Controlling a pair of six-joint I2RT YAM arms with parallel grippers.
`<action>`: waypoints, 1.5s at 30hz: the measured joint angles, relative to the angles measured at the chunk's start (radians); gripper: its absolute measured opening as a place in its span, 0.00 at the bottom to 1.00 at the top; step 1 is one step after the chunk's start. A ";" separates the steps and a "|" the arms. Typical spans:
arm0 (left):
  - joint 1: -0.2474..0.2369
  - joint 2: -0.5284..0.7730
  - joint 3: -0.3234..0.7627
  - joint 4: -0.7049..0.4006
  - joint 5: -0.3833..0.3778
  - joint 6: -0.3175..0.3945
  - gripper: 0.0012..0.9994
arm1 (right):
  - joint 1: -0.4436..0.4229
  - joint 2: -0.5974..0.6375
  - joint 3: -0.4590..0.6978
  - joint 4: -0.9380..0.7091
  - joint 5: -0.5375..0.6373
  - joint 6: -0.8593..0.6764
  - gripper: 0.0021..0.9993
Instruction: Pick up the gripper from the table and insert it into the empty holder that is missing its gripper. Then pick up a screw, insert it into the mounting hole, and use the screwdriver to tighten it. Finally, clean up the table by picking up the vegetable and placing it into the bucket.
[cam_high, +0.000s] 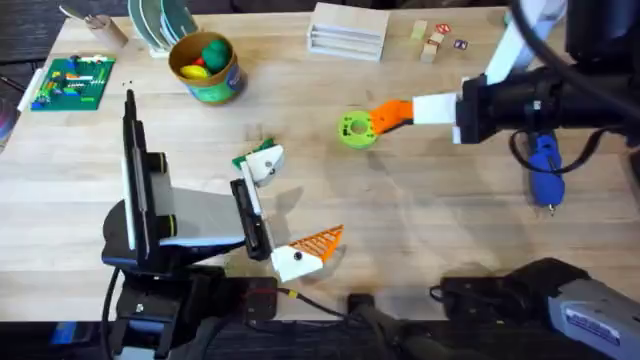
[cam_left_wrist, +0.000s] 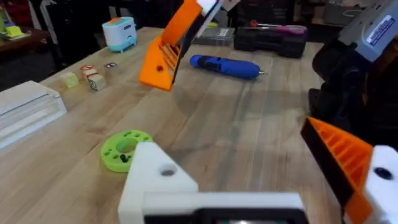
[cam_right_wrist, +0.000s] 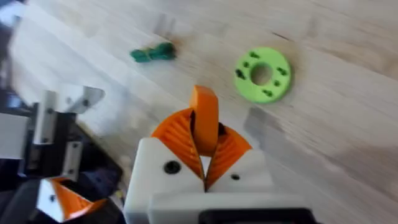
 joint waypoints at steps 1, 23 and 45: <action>0.000 0.000 0.000 0.000 0.000 0.000 0.99 | 0.000 -0.005 -0.024 0.056 -0.055 0.037 0.01; 0.000 0.000 0.000 0.000 -0.001 -0.015 0.99 | 0.141 0.093 -0.315 0.645 -0.573 0.503 0.01; 0.008 0.000 -0.001 -0.006 -0.086 -0.111 0.99 | 0.239 0.322 -0.317 1.040 -0.589 0.720 0.01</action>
